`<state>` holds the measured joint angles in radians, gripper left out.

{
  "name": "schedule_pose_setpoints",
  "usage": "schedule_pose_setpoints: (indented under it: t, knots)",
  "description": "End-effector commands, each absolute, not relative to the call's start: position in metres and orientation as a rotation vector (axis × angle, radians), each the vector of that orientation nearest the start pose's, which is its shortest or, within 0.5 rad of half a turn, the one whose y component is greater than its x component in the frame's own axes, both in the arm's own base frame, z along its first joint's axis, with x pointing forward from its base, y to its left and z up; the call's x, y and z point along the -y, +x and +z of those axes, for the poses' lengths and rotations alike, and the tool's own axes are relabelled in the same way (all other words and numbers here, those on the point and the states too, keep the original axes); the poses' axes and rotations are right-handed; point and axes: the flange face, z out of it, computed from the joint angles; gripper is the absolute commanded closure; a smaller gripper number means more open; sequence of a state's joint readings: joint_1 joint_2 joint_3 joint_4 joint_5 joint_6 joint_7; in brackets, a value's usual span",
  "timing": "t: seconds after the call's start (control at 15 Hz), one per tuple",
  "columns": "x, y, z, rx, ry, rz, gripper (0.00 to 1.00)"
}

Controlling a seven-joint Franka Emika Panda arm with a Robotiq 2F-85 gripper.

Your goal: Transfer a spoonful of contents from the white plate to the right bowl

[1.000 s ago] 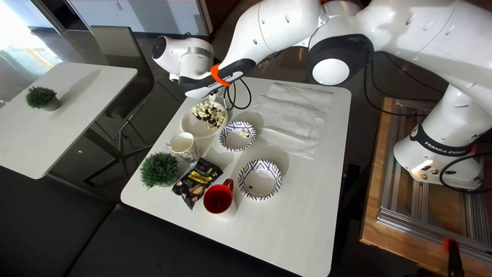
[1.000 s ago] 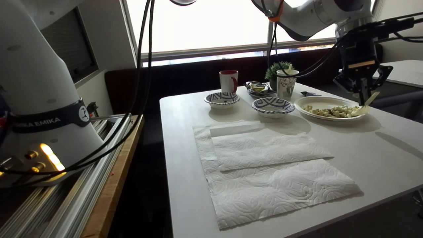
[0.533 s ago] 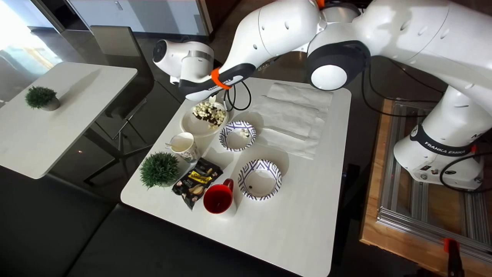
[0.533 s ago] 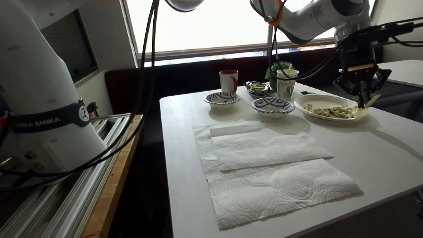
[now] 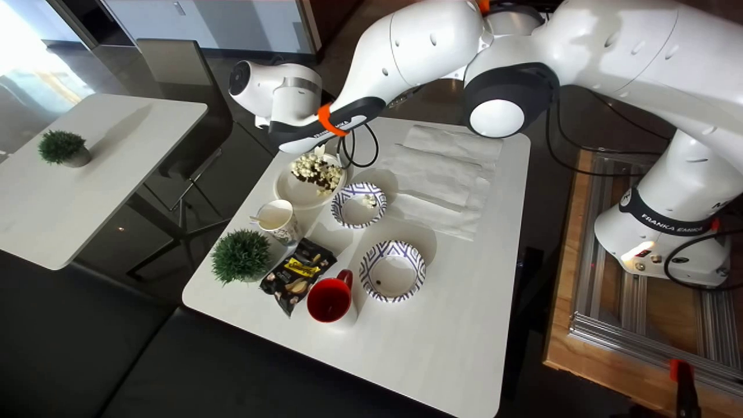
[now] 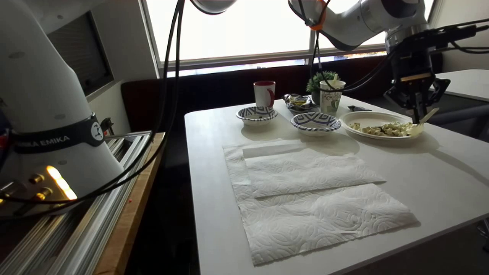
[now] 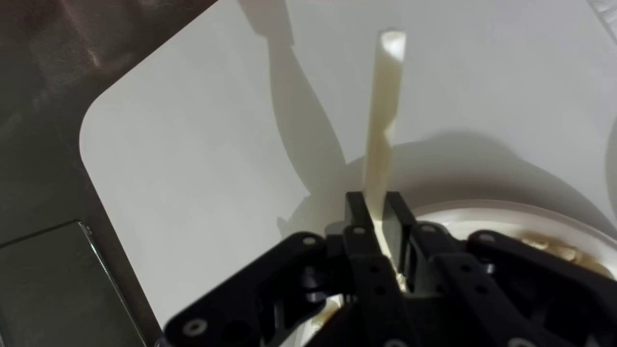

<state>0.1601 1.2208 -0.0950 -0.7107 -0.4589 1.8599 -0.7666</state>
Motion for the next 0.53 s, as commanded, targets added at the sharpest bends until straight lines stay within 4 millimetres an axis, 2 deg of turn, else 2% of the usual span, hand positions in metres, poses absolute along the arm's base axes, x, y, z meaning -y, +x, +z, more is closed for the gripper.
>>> schedule_pose_setpoints:
  t: [0.0,0.47]
  knots:
    - [-0.0612,0.7982,0.2028,1.845,-3.108,0.462,0.97]
    - [-0.0643,0.7981,0.1961,1.855,-3.092,0.451,0.97]
